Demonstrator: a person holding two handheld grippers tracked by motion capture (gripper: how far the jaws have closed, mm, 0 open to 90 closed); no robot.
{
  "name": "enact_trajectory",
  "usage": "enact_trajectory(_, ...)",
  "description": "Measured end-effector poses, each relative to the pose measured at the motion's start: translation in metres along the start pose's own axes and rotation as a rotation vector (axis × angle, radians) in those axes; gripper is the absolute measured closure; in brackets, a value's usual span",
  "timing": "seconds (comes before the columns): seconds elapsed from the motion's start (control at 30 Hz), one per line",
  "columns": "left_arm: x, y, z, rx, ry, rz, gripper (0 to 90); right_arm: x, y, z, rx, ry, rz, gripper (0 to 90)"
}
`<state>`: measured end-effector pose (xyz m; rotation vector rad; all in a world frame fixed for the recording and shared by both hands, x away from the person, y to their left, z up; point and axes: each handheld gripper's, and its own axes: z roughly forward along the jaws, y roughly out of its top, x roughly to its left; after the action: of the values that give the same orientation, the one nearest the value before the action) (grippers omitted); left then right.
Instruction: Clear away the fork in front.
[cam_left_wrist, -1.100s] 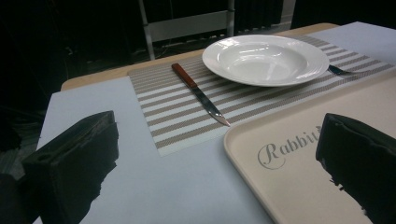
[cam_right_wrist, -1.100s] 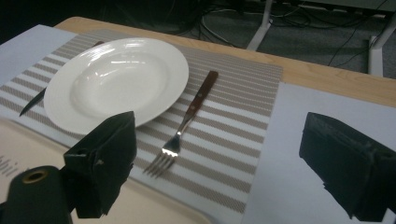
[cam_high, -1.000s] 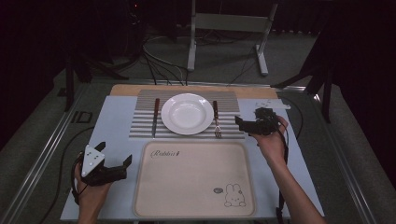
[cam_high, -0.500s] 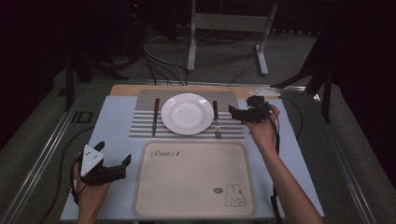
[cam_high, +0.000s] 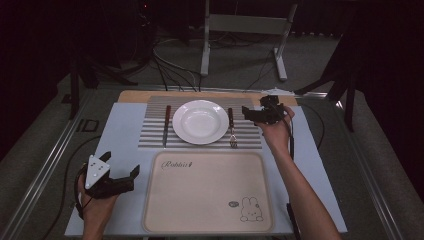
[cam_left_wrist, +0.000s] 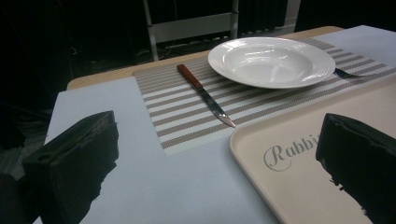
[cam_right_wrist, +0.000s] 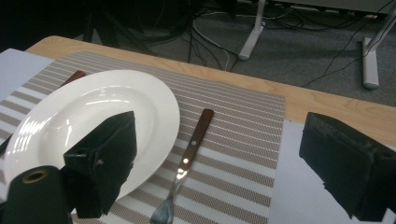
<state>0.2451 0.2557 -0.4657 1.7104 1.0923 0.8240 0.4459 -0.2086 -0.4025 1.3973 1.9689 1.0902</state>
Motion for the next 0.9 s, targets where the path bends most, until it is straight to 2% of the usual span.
enact_trajectory(0.13, 0.000, 0.000, 0.000, -0.001, 0.000, -0.001, 0.0, 0.001, 0.000, 0.010, 0.013, -0.001, 0.009, 11.1)
enact_trajectory(0.47, 0.002, -0.001, 0.000, -0.003, 0.000, -0.007, 0.0, 0.011, 0.002, 0.034, 0.037, -0.008, -0.003, 11.1)
enact_trajectory(0.9, 0.004, -0.001, -0.001, -0.013, 0.001, -0.017, 0.0, 0.012, -0.010, 0.063, 0.099, -0.030, 0.027, 11.1)
